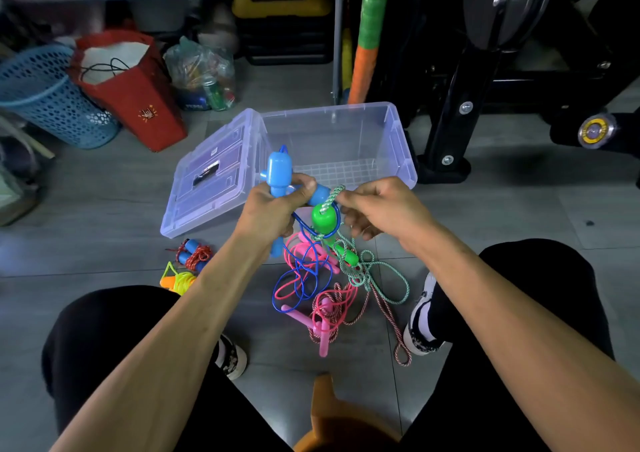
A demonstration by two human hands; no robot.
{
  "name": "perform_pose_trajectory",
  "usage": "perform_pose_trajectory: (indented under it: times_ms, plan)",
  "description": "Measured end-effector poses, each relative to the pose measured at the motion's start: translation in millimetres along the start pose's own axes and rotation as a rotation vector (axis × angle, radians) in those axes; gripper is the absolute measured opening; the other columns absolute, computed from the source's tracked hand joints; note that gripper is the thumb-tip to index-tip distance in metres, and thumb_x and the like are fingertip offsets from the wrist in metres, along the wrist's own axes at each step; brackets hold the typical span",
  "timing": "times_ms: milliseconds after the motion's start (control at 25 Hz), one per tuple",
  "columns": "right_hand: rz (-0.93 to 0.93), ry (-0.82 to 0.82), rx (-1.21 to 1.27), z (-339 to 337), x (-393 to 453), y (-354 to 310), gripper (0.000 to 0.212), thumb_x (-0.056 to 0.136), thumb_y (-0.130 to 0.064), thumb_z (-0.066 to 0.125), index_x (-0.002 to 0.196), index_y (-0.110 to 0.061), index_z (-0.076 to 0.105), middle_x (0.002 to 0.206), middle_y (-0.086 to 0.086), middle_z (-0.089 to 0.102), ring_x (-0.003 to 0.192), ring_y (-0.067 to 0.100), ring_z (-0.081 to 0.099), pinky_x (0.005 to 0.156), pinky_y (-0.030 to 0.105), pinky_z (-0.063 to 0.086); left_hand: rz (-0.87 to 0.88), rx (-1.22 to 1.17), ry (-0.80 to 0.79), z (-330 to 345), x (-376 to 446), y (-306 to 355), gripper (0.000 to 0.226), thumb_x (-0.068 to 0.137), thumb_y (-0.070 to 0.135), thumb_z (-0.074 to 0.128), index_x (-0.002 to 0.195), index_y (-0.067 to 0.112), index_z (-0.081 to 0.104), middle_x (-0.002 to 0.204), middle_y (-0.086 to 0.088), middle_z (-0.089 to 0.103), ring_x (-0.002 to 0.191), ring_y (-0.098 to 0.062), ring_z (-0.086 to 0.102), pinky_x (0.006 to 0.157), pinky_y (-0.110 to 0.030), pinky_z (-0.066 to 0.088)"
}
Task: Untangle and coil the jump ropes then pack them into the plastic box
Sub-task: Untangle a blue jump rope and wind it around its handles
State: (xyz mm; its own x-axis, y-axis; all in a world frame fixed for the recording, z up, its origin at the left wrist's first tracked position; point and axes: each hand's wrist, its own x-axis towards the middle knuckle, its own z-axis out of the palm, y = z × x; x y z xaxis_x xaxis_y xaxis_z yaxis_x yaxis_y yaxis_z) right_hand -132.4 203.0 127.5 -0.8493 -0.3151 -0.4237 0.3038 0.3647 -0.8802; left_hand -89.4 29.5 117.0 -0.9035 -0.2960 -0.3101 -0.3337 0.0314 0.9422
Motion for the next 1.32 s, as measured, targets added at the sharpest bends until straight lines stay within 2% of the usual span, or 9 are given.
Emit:
perform_pose_trajectory:
  times_ms: [160, 240, 320, 400, 560, 760, 960, 1160, 1320]
  plan:
    - [-0.005, -0.013, 0.066, 6, 3, 1, 0.017, 0.087, -0.03, 0.07, 0.084, -0.014, 0.075, 0.077, 0.003, 0.073, 0.068, 0.008, 0.066, 0.065, 0.022, 0.054, 0.243, 0.088, 0.116, 11, -4, -3, 0.004, 0.086, 0.013, 0.071, 0.089, 0.015, 0.068, 0.071, 0.008, 0.063, 0.055, 0.005, 0.055, 0.058, -0.01, 0.044]
    - [-0.006, -0.048, 0.109, 6, 6, 3, 0.012, 0.085, -0.024, 0.073, 0.085, -0.013, 0.075, 0.081, 0.008, 0.071, 0.074, 0.012, 0.065, 0.079, 0.03, 0.055, 0.29, 0.122, 0.1, 12, -3, -9, 0.003, 0.087, 0.02, 0.07, 0.084, 0.02, 0.069, 0.076, 0.005, 0.07, 0.069, -0.005, 0.064, 0.071, -0.022, 0.053]
    - [-0.015, -0.07, 0.093, 7, 8, 4, 0.007, 0.084, -0.014, 0.072, 0.085, -0.008, 0.075, 0.084, 0.019, 0.072, 0.077, 0.018, 0.066, 0.087, 0.04, 0.056, 0.256, 0.195, 0.072, 13, -3, -14, 0.015, 0.09, 0.032, 0.064, 0.082, 0.02, 0.07, 0.076, -0.003, 0.071, 0.06, -0.012, 0.061, 0.063, -0.034, 0.054]
    - [-0.062, 0.005, -0.057, 8, 11, 5, 0.005, 0.08, -0.013, 0.072, 0.082, -0.01, 0.074, 0.084, 0.019, 0.073, 0.073, 0.017, 0.066, 0.084, 0.039, 0.058, 0.2, 0.305, 0.046, 11, -5, -12, 0.022, 0.09, 0.04, 0.063, 0.086, 0.019, 0.071, 0.075, -0.011, 0.069, 0.044, -0.01, 0.046, 0.049, -0.032, 0.045]
    - [-0.151, 0.222, -0.245, 14, 12, 1, 0.019, 0.071, -0.024, 0.081, 0.081, -0.02, 0.065, 0.072, -0.004, 0.068, 0.061, 0.004, 0.061, 0.052, 0.011, 0.044, 0.129, 0.227, -0.006, 3, -8, 0, 0.016, 0.083, 0.03, 0.075, 0.085, 0.014, 0.074, 0.061, 0.004, 0.062, 0.039, -0.001, 0.041, 0.044, -0.016, 0.037]
    - [-0.148, 0.191, -0.255, 17, 8, -2, 0.024, 0.067, -0.023, 0.082, 0.079, -0.02, 0.061, 0.074, -0.005, 0.069, 0.066, 0.01, 0.064, 0.063, 0.027, 0.052, 0.049, 0.332, 0.147, -8, 5, -5, 0.02, 0.083, 0.018, 0.07, 0.068, 0.006, 0.065, 0.038, 0.01, 0.038, 0.038, -0.007, 0.029, 0.039, -0.018, 0.028]
    - [-0.178, 0.196, -0.237, -1, 5, 0, 0.024, 0.064, -0.021, 0.077, 0.087, -0.02, 0.067, 0.076, 0.001, 0.07, 0.072, 0.021, 0.07, 0.072, 0.045, 0.058, -0.032, 0.238, 0.347, -25, 27, -17, 0.029, 0.084, 0.028, 0.071, 0.06, 0.019, 0.056, 0.05, 0.004, 0.045, 0.043, -0.015, 0.032, 0.048, -0.024, 0.031]
    - [-0.256, 0.089, -0.359, -3, -2, -1, 0.018, 0.07, -0.02, 0.076, 0.088, -0.021, 0.075, 0.07, -0.008, 0.07, 0.062, 0.006, 0.063, 0.06, 0.023, 0.05, -0.272, -0.038, 0.322, -22, 32, -23, 0.016, 0.081, 0.02, 0.073, 0.084, 0.007, 0.065, 0.077, -0.009, 0.056, 0.036, -0.013, 0.03, 0.04, -0.019, 0.031]
    - [-0.316, 0.094, -0.409, -6, -8, -3, 0.021, 0.065, -0.018, 0.076, 0.08, -0.02, 0.062, 0.074, -0.007, 0.068, 0.064, 0.008, 0.064, 0.056, 0.02, 0.047, -0.433, -0.357, 0.319, -28, 37, -19, 0.014, 0.088, 0.009, 0.057, 0.074, 0.01, 0.054, 0.063, -0.004, 0.045, 0.028, -0.008, 0.027, 0.038, -0.015, 0.032]
